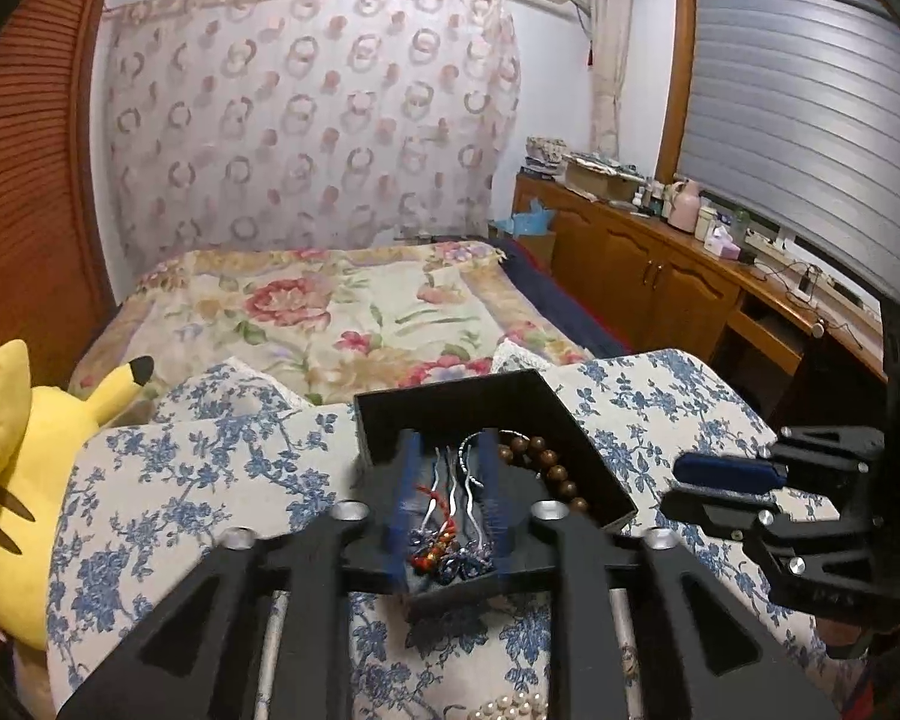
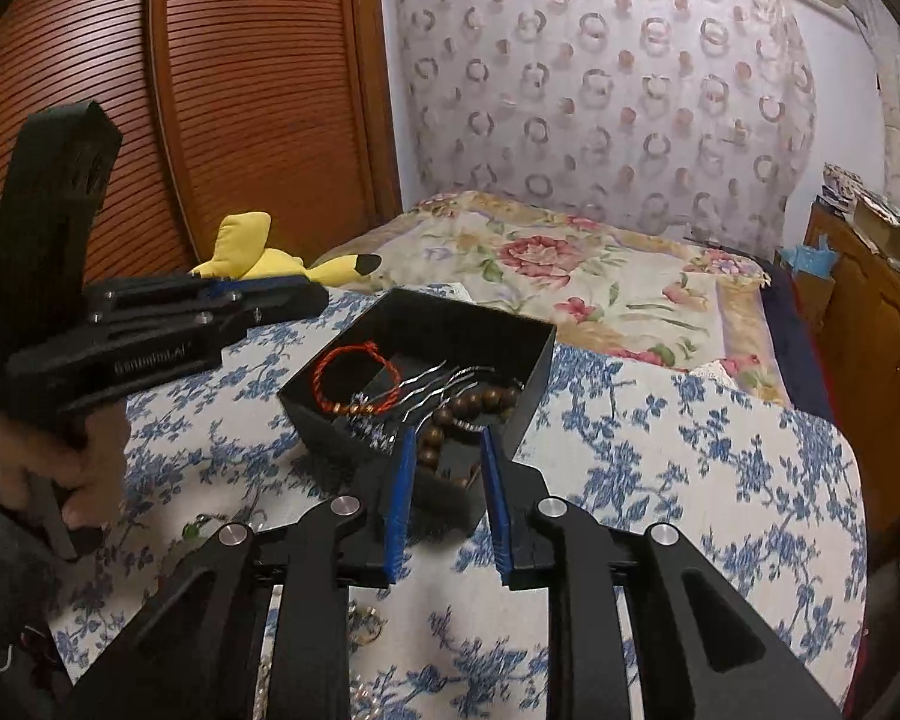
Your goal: Organize jewelry
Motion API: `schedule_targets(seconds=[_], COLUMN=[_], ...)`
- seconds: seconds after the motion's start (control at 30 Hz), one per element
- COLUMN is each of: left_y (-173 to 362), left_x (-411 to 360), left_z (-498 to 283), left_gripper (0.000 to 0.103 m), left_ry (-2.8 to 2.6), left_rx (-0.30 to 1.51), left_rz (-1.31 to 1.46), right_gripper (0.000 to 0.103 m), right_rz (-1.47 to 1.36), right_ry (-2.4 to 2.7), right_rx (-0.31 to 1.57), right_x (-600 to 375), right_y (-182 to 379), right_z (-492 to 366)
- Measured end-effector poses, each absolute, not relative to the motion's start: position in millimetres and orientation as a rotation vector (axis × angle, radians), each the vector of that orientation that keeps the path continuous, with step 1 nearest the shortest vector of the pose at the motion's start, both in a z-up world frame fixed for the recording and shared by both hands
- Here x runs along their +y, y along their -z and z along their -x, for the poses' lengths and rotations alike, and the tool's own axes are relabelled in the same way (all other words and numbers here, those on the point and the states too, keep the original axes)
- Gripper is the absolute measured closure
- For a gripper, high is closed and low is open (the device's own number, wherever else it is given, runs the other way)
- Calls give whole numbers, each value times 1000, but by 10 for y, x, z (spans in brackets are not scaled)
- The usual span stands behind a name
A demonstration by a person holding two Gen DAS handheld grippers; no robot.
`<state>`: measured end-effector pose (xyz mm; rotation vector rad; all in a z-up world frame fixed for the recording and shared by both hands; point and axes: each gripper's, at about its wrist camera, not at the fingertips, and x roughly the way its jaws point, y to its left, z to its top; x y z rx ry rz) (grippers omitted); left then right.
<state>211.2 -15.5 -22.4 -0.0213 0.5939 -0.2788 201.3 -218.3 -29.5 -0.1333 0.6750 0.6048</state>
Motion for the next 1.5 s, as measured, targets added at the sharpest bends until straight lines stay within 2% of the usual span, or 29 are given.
schedule_targets(seconds=[0.1, 0.2, 0.27, 0.33, 0.4, 0.43, 0.5, 0.67, 0.7, 0.77, 0.9, 1.03, 1.2, 1.5], left_y=[211, 233, 247, 279, 311, 319, 362, 472, 495, 546, 688, 808, 910, 1010], left_x=[-85, -12, 17, 56, 91, 101, 132, 144, 146, 150, 148, 108, 10, -258], left_z=[-2023, -1914, -1847, -1749, -1657, -1634, -1556, -1361, -1323, -1250, -1085, -962, -849, -828], left_gripper=[70, 52, 45, 26, 23, 17, 10, 8, 8, 8, 8, 8, 8, 8], left_ry=[274, 278, 280, 272, 285, 285, 283, 296, 294, 297, 307, 310, 332, 359], left_rx=[590, 592, 597, 599, 599, 604, 612, 640, 642, 655, 692, 726, 759, 807], left_rz=[16, 19, 9, -8, -15, -19, -29, -71, -77, -84, -95, -108, -131, -194], right_gripper=[78, 78, 78, 78, 78, 78, 78, 78, 76, 65, 61, 50, 45, 45], right_rz=[131, 134, 136, 134, 138, 140, 144, 148, 144, 140, 153, 185, 209, 218], right_ry=[-611, -618, -618, -624, -627, -628, -630, -616, -616, -618, -598, -570, -560, -549], right_rx=[685, 703, 717, 729, 737, 743, 759, 773, 776, 778, 785, 793, 784, 767], right_x=[-2209, -2223, -2233, -2245, -2253, -2256, -2271, -2316, -2328, -2349, -2371, -2362, -2351, -2341], right_y=[375, 461, 527, 582, 622, 647, 714, 784, 795, 819, 879, 963, 966, 973], right_z=[-1898, -1779, -1696, -1619, -1557, -1529, -1444, -1223, -1174, -1077, -930, -822, -748, -725])
